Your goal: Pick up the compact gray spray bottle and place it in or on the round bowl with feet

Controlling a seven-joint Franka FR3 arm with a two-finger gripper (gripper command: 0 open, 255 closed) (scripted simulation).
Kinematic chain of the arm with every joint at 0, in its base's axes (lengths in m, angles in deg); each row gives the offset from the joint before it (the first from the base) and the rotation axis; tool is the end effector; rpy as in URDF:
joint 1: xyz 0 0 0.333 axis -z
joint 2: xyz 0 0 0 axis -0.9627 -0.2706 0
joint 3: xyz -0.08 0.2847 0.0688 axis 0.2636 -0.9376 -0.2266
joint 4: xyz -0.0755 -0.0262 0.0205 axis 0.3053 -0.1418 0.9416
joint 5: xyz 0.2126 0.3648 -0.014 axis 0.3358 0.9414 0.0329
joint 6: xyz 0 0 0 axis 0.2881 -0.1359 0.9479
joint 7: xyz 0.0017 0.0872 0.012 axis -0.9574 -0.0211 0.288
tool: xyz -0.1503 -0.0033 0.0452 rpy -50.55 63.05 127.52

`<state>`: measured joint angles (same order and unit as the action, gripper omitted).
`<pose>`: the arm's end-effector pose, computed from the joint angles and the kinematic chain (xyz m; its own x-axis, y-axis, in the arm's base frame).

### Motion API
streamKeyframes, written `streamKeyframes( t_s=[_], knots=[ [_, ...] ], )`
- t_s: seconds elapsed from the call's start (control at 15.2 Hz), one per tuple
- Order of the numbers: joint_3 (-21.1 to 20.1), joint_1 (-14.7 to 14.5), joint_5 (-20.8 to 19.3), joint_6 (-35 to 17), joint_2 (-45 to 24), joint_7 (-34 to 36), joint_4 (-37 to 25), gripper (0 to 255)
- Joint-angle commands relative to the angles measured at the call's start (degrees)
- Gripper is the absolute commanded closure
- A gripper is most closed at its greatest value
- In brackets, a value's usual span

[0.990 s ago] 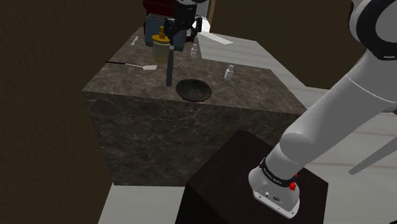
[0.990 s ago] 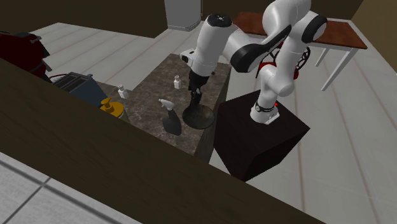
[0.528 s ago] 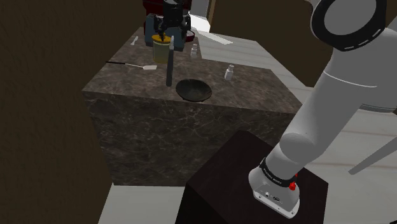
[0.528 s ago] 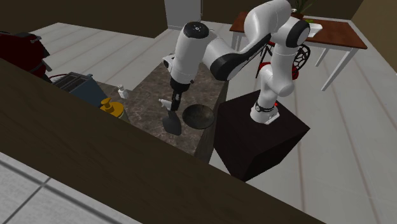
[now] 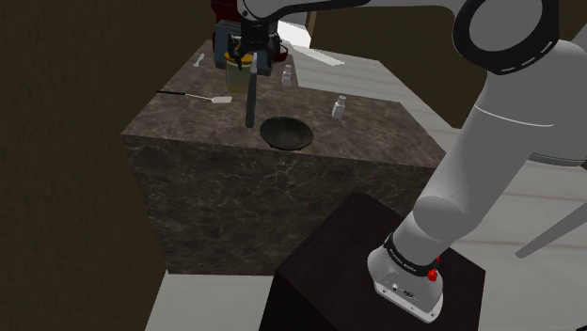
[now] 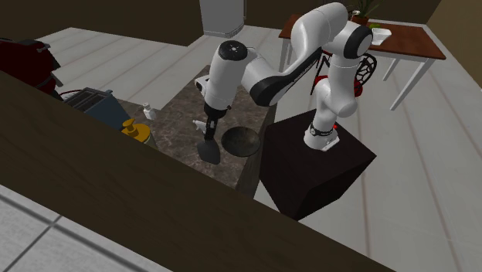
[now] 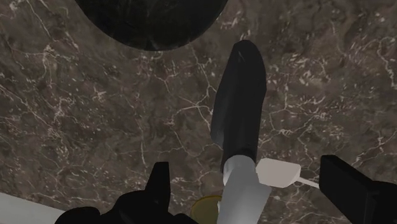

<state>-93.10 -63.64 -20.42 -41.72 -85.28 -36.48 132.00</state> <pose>0.6604 0.0342 0.4719 0.8598 -0.4064 0.3090 -0.4663 -0.8716 0.1511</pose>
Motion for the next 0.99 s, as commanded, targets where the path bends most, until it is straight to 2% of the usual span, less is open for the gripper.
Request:
streamKeyframes(
  t_s=[0.0,0.26,0.33,0.92],
  knots=[
    [0.01,0.02,-0.01,-0.16,0.02,0.02,0.16,0],
    [0.01,0.02,-0.01,-0.16,0.02,0.02,0.15,0],
    [0.01,0.02,-0.01,-0.16,0.02,0.02,0.15,255],
    [0.01,0.02,-0.01,-0.16,0.02,0.02,0.16,255]
  ],
)
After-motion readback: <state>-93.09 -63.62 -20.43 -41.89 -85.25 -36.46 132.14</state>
